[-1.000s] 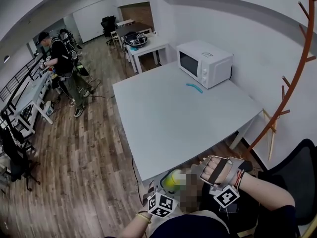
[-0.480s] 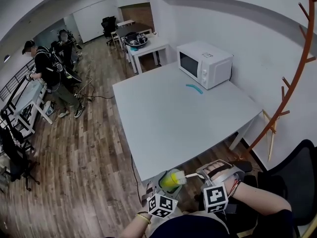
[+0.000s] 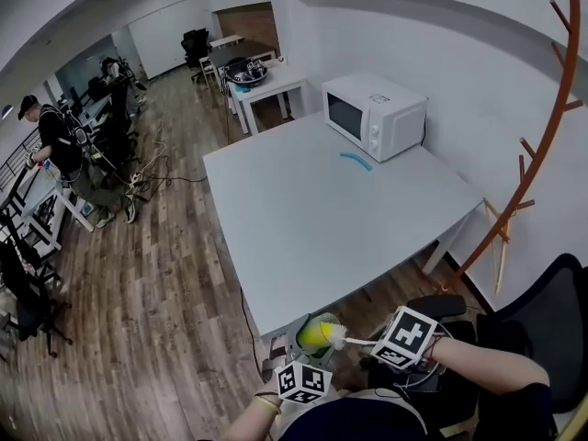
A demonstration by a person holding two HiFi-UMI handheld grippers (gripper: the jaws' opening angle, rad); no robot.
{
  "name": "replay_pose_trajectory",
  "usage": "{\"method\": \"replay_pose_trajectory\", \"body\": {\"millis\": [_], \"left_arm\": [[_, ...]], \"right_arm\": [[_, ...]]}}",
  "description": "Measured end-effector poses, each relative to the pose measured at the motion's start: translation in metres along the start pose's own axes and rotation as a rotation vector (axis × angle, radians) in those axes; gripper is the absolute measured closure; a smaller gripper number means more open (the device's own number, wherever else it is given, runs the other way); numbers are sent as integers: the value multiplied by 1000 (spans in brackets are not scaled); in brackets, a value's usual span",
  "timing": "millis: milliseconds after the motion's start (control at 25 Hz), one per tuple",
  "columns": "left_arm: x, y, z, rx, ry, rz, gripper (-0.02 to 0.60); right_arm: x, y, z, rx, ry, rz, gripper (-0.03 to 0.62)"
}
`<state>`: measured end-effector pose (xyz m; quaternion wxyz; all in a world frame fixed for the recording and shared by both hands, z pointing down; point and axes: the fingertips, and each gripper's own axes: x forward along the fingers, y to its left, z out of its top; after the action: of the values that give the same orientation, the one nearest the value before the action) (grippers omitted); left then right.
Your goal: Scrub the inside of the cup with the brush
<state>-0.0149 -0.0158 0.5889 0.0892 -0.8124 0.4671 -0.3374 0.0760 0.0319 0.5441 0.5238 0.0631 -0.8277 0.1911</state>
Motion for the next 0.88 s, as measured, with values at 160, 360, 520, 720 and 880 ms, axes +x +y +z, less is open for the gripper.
{"method": "replay_pose_trajectory", "body": {"millis": [160,360,520,720,880], "left_arm": [[1,6,2,22,13,17,210],[4,12,-4,-52,17,26,209],[13,18,-17,-120,2,20,209],[28,38,-27,-217,-30,-5,209],[47,60,-41,-353,-51,-23,209]], "right_arm": [[5,8,1,165,-32,108,542],[7,2,6,33,-31,-8,542],[7,-9,7,3,-72,-49,542],[3,-22,11,142,-196,-33,540],[1,-36,22,265,-359,-51,540]]}}
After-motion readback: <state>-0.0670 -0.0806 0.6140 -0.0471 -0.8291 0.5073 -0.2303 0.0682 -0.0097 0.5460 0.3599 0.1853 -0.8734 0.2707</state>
